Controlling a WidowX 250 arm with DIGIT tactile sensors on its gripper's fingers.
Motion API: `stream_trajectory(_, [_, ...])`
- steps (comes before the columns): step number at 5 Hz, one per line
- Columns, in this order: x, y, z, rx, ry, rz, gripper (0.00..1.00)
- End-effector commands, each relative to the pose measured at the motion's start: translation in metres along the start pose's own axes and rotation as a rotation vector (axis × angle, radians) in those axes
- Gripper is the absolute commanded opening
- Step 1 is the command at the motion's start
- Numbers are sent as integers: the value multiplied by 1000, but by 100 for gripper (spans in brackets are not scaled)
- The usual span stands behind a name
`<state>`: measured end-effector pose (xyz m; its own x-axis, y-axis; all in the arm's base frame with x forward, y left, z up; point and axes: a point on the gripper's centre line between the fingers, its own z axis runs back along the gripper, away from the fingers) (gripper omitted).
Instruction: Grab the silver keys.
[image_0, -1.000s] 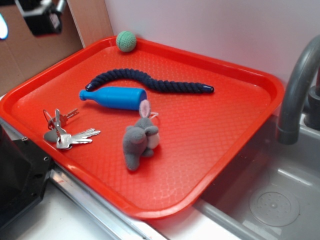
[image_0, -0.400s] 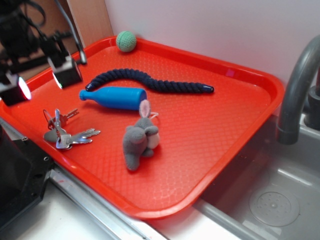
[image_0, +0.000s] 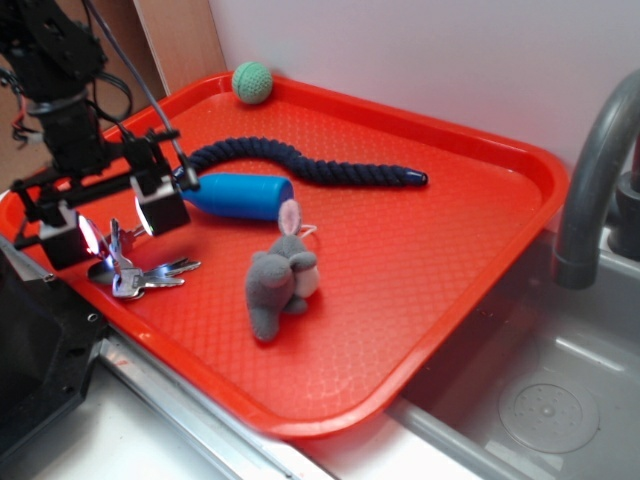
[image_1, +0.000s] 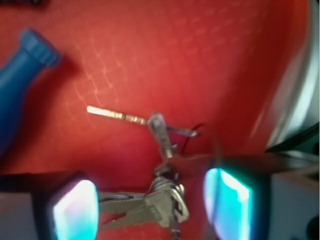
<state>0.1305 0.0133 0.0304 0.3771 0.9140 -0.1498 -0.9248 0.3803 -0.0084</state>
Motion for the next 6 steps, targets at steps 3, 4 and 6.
stream_trajectory(3, [-12, -5, 22, 48, -38, -82, 0])
stream_trajectory(4, [3, -14, 58, 158, -71, -321, 0])
stream_trajectory(6, [13, -29, 166, 115, -344, -811, 0])
